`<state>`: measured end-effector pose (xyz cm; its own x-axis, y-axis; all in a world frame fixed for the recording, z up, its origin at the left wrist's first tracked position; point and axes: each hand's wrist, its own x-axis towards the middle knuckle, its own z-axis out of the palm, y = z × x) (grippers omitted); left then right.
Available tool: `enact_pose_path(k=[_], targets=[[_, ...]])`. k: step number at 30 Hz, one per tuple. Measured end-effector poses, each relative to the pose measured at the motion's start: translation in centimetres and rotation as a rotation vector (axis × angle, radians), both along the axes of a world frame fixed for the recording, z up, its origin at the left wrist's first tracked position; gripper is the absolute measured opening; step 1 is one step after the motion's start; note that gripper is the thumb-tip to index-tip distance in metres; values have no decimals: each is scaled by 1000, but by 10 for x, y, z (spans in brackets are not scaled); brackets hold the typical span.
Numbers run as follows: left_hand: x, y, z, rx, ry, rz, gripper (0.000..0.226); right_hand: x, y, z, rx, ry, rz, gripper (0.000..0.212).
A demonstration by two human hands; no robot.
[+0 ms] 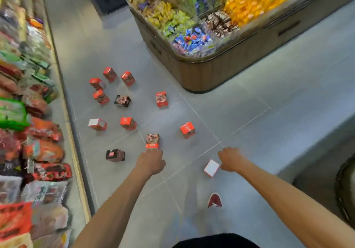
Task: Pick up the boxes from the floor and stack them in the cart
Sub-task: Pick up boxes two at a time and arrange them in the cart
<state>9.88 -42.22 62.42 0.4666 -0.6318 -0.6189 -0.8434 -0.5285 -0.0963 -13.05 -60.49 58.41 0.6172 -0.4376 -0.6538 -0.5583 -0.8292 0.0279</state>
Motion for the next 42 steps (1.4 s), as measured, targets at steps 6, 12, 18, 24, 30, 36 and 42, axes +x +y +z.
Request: enact_pose_path(k=[6,12,18,24,30,36,42], targets=[[36,-72,-33,-3,111,-187,37,7,-11,-27,49,64,-204,44],[87,-116,-95,98,189,-318,40,32,2,-85,106,92,-481,44],[144,-154,-191,201,139,-431,38,66,24,-176,163,100,-720,44],[176,-202,-312,220,160,-490,39,84,30,-279,203,131,-913,44],[200,-247,-449,171,188,-410,43,86,26,-379,153,119,-1061,49],[216,-294,-580,-34,147,-264,55,78,17,-468,56,108,-1162,54],[222,-313,-665,-129,165,-185,95,80,19,-520,3,85,-1243,55]])
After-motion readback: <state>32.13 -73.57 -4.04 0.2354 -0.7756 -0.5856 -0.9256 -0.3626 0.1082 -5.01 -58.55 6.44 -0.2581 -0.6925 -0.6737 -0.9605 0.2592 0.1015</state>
